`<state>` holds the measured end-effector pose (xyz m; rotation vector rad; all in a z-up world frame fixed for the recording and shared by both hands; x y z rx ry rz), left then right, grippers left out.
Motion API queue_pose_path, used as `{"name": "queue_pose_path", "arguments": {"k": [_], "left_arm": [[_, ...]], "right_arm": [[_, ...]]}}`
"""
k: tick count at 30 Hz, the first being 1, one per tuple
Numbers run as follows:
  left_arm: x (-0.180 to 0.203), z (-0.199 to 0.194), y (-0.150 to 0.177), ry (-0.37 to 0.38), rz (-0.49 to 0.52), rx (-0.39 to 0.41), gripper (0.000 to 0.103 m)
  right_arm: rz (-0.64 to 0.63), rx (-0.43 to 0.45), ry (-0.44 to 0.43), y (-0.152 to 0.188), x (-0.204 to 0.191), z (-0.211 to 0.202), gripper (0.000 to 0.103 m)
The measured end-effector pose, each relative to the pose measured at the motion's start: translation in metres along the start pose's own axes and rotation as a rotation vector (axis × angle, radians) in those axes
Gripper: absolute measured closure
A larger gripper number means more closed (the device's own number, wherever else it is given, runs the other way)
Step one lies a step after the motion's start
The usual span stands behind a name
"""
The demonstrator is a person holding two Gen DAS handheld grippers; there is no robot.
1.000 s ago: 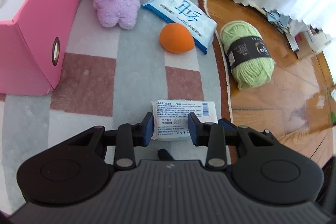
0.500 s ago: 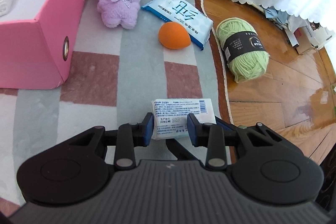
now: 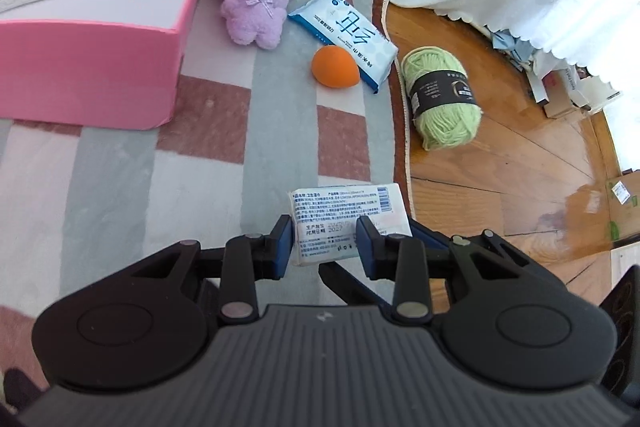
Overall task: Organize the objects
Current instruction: 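Carry the soap bar with the left gripper over the pink box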
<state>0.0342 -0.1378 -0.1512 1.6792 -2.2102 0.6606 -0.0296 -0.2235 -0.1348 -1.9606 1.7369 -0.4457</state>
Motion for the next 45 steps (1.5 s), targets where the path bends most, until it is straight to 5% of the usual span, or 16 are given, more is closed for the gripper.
{"name": "queue_pose_path", "arguments": {"k": [23, 45], "left_arm": [[0.018, -0.076, 0.023, -0.102, 0.111, 0.035, 0.07], [-0.028, -0.152, 0.01, -0.148, 0.05, 0.15, 0.07]], "right_arm": [[-0.092, -0.032, -0.019, -0.028, -0.042, -0.05, 0.036], [-0.267, -0.009, -0.052, -0.088, -0.104, -0.056, 0.035]]}}
Point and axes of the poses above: each gripper's, at about its wrist camera, not at the fingertips, and z roughly the way its jaws point, x to its right, y to its underside, the point moved 8 cm from there along z, roughly the way its jaws point, and after that the axes turned 10 degrees about -x, right-handed, at the moved point
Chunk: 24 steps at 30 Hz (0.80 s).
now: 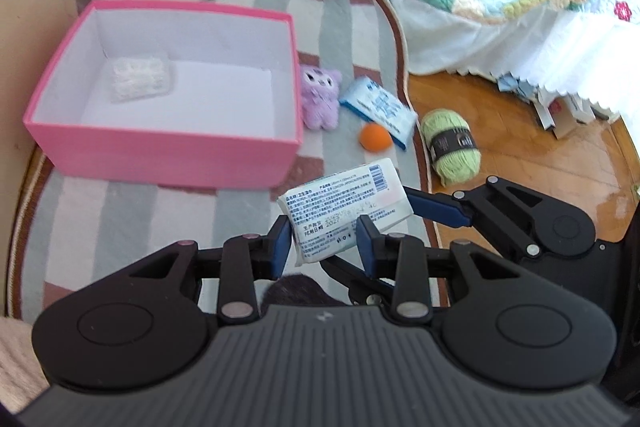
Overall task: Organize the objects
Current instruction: 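Carry the soap bar with the left gripper over the pink box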
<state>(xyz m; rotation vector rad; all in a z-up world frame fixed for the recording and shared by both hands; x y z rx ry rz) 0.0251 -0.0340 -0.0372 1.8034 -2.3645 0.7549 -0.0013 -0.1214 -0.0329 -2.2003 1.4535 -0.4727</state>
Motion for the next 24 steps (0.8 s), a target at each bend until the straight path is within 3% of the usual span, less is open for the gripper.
{"name": "queue_pose_path", "arguments": {"k": [11, 24], "left_arm": [[-0.05, -0.025, -0.043, -0.036, -0.068, 0.056, 0.07], [-0.116, 0.009, -0.109, -0.102, -0.137, -0.008, 0.069]], "right_arm": [[-0.045, 0.009, -0.056, -0.065, -0.006, 0.022, 0.035], [-0.028, -0.069, -0.139, -0.126, 0.001, 0.098, 0.039]]}}
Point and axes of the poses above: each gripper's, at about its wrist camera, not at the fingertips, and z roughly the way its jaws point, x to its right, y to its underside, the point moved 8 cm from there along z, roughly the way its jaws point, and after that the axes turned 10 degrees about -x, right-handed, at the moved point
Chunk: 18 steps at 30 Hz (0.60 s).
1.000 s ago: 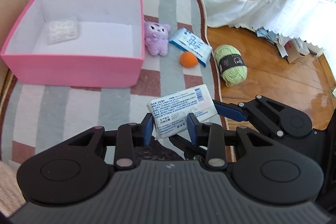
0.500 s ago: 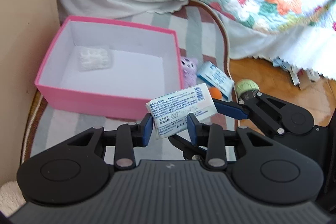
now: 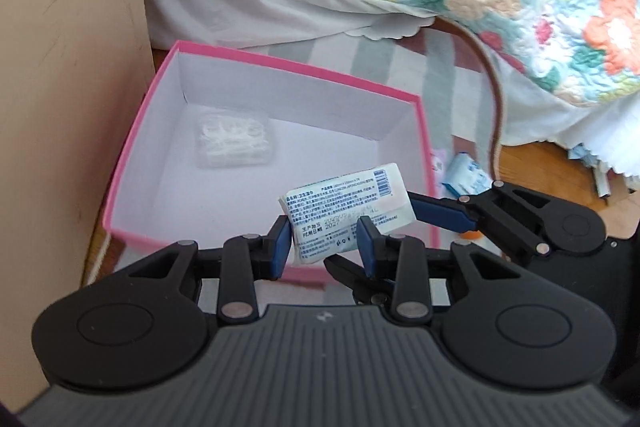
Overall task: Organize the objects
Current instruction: 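Carry the soap bar with the left gripper over the pink box, then lower the soap bar into the pink box beside the floss-pick box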
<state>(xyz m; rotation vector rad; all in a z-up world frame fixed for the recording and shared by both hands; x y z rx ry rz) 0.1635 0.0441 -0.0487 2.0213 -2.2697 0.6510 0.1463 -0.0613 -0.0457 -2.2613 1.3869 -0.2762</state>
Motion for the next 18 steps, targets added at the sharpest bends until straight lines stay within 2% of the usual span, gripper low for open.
{"name": "queue_pose_path", "arguments": {"k": [7, 11, 13, 18], "left_arm": [[-0.01, 0.046, -0.04, -0.011, -0.005, -0.059, 0.068], [-0.012, 0.08, -0.056, 0.022, -0.007, -0.084, 0.068], [-0.012, 0.093, -0.06, 0.021, 0.019, -0.073, 0.068], [-0.018, 0.118, -0.068, 0.051, 0.001, -0.054, 0.068]], "right_arm": [[0.1, -0.075, -0.017, -0.018, 0.031, 0.046, 0.041], [0.155, -0.115, 0.028, -0.018, 0.05, 0.071, 0.043], [0.185, -0.131, 0.043, -0.017, 0.059, 0.084, 0.045], [0.188, -0.176, 0.116, -0.018, 0.067, 0.107, 0.047]]}}
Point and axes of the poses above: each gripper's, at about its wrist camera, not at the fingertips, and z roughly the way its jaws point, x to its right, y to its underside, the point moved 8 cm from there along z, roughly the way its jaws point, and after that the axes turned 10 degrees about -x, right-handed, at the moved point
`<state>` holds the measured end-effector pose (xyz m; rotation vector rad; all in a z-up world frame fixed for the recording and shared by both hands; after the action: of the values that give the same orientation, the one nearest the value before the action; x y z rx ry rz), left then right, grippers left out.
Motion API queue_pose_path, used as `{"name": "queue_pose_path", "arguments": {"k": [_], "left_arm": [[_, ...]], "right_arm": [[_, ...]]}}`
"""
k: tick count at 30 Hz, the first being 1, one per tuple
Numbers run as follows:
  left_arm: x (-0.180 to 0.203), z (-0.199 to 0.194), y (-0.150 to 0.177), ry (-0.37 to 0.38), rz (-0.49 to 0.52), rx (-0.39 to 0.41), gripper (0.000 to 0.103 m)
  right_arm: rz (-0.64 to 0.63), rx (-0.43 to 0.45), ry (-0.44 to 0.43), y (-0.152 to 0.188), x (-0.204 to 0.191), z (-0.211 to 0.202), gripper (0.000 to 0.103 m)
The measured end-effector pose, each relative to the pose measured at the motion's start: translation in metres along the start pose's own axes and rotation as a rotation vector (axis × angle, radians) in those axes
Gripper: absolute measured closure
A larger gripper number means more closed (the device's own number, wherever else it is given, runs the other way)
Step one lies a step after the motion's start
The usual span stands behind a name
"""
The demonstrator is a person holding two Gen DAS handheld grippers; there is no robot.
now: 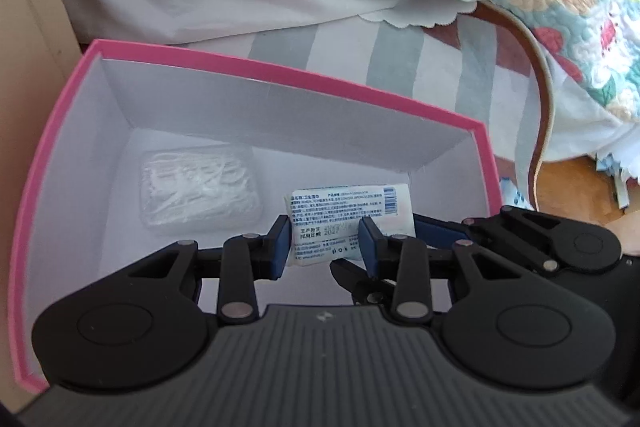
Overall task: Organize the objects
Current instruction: 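Lower the soap bar into the pink box beside the floss-pick box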
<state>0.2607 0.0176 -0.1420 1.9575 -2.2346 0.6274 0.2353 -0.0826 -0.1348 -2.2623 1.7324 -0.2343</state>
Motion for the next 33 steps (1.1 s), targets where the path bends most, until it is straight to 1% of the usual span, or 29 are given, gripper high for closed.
{"name": "queue_pose_path", "arguments": {"k": [2, 7, 9, 11, 12, 15, 18, 23, 27, 30, 33], "left_arm": [[-0.002, 0.007, -0.003, 0.007, -0.001, 0.004, 0.068], [-0.01, 0.022, -0.009, 0.015, -0.037, -0.011, 0.068], [-0.014, 0.026, -0.011, 0.01, -0.053, -0.008, 0.069], [-0.017, 0.028, -0.012, -0.02, -0.063, 0.003, 0.069], [-0.019, 0.029, -0.012, -0.028, -0.069, 0.006, 0.069], [-0.023, 0.029, -0.013, -0.014, -0.098, 0.011, 0.07], [-0.026, 0.027, -0.012, -0.028, -0.113, 0.008, 0.07], [-0.025, 0.026, -0.009, -0.07, -0.1, -0.004, 0.07], [-0.027, 0.024, -0.006, -0.113, -0.098, -0.005, 0.07], [-0.032, 0.021, -0.004, -0.11, -0.107, -0.01, 0.07], [-0.034, 0.021, -0.004, -0.102, -0.124, -0.018, 0.07]], "right_arm": [[-0.009, -0.023, 0.034, -0.002, 0.0, 0.007, 0.048], [0.011, -0.066, 0.042, -0.007, 0.003, 0.024, 0.049], [0.064, -0.083, 0.02, -0.008, 0.005, 0.03, 0.049], [0.132, -0.092, -0.031, -0.009, 0.006, 0.034, 0.049], [0.146, -0.091, -0.04, -0.009, 0.005, 0.036, 0.049], [0.131, -0.085, -0.018, -0.009, 0.001, 0.04, 0.049], [0.116, -0.081, -0.003, -0.011, -0.003, 0.041, 0.049], [0.13, -0.1, -0.031, -0.011, -0.003, 0.047, 0.05], [0.109, -0.112, -0.049, -0.011, -0.009, 0.05, 0.055], [0.093, -0.111, -0.058, -0.012, -0.012, 0.051, 0.055], [0.108, -0.111, -0.07, -0.01, -0.01, 0.051, 0.056]]}}
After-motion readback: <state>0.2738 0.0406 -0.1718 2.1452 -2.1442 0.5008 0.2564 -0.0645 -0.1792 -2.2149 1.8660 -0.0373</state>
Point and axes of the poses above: each gripper's, at about its wrist camera, not at the fingertips, and z roughly the way its jaws point, x to its right, y to its underside, the point moved 8 cm from there along z, roughly the way its jaws point, and after that the axes turned 10 degrees about -x, right-handed, at the moved point
